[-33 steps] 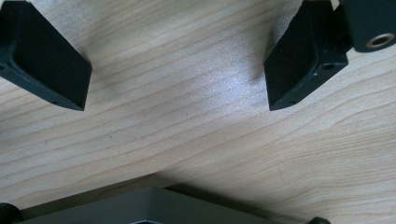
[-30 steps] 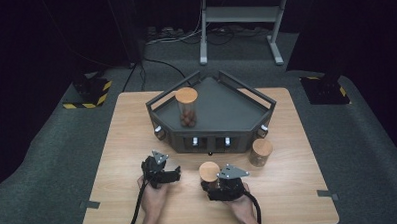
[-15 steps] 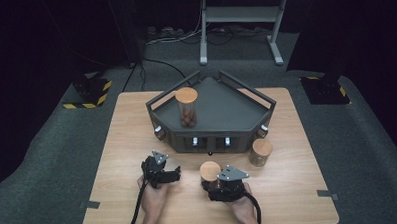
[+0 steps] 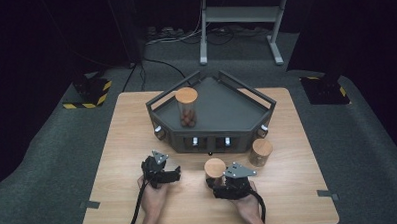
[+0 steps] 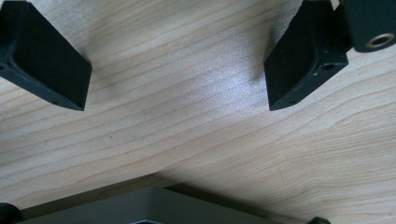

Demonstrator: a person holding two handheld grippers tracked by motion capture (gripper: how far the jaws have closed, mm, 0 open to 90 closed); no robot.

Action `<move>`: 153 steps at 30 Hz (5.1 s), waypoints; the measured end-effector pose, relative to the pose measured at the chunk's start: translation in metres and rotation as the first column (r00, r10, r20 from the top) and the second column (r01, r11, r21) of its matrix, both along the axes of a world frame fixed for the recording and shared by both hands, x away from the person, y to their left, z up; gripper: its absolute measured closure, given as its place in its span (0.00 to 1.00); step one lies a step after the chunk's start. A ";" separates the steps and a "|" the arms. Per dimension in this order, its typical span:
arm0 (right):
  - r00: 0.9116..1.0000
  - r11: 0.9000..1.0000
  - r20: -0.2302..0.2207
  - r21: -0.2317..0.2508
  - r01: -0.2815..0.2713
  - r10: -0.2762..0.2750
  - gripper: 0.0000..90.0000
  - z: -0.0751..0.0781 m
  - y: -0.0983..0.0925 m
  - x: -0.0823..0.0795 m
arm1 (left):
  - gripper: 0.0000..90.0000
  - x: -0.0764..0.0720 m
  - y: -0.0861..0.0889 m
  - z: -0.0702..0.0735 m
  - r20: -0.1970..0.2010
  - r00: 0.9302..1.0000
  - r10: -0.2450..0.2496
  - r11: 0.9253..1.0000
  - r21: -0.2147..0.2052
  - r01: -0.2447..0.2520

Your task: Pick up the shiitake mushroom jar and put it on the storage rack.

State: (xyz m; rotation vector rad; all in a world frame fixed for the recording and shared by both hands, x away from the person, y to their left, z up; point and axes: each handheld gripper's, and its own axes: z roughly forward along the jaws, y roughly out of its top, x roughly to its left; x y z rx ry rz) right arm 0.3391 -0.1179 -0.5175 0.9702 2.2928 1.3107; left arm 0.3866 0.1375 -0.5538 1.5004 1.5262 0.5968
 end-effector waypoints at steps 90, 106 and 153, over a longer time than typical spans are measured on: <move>0.993 0.984 0.076 0.161 0.077 -0.090 0.28 0.132 -0.028 0.055 | 0.08 0.000 0.000 0.000 0.000 1.000 0.000 1.000 0.000 0.000; 0.985 0.978 0.061 0.146 0.152 -0.162 0.28 0.144 -0.017 0.086 | 0.08 0.000 0.000 0.000 -0.001 1.000 0.000 1.000 0.000 0.000; 0.957 0.957 0.021 0.045 0.287 -0.288 0.28 0.119 0.014 0.139 | 0.08 0.000 0.000 0.000 -0.002 1.000 -0.001 1.000 0.002 0.001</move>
